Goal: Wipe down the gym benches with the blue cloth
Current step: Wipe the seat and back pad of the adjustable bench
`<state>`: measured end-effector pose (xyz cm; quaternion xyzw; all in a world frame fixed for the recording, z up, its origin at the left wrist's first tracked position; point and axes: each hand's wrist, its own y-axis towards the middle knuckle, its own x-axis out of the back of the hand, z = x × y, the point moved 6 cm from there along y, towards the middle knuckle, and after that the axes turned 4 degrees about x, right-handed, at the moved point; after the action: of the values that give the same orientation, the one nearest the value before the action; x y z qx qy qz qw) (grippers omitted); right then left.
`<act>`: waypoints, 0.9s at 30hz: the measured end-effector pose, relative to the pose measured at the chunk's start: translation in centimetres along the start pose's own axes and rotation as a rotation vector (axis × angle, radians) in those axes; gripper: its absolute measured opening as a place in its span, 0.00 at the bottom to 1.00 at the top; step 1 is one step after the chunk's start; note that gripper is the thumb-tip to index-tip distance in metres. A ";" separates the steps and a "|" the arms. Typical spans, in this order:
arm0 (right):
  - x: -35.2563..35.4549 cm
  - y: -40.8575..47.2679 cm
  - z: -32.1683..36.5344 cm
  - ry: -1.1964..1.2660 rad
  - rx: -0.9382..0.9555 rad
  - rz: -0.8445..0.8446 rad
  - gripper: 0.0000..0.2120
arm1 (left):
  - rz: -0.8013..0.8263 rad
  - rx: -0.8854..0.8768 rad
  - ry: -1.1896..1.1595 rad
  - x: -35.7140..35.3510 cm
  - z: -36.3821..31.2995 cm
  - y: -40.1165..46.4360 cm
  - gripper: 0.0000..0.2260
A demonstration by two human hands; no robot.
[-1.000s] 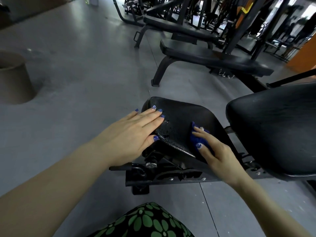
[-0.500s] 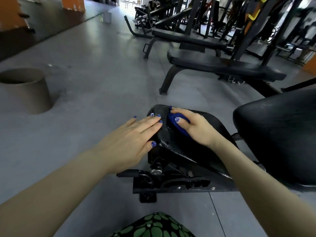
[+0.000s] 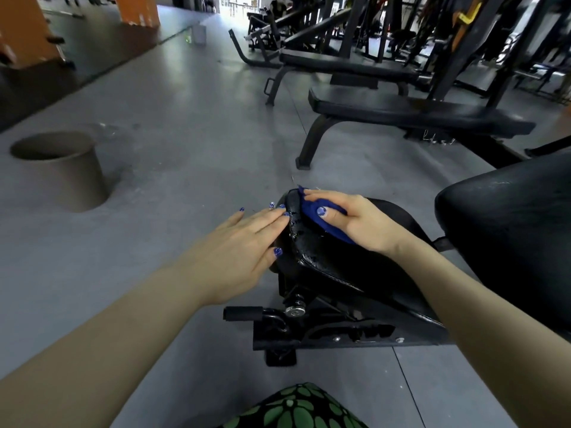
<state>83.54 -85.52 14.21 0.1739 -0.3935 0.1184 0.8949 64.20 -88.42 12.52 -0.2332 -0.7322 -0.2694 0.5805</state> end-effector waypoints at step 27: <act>-2.0 1.8 3.6 -0.140 -0.292 -0.284 0.14 | -0.069 -0.060 -0.181 0.6 2.7 3.4 0.25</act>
<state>79.19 -85.48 15.34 0.1038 -0.4392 -0.0794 0.8888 64.33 -84.10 12.99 -0.2488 -0.7808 -0.2889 0.4950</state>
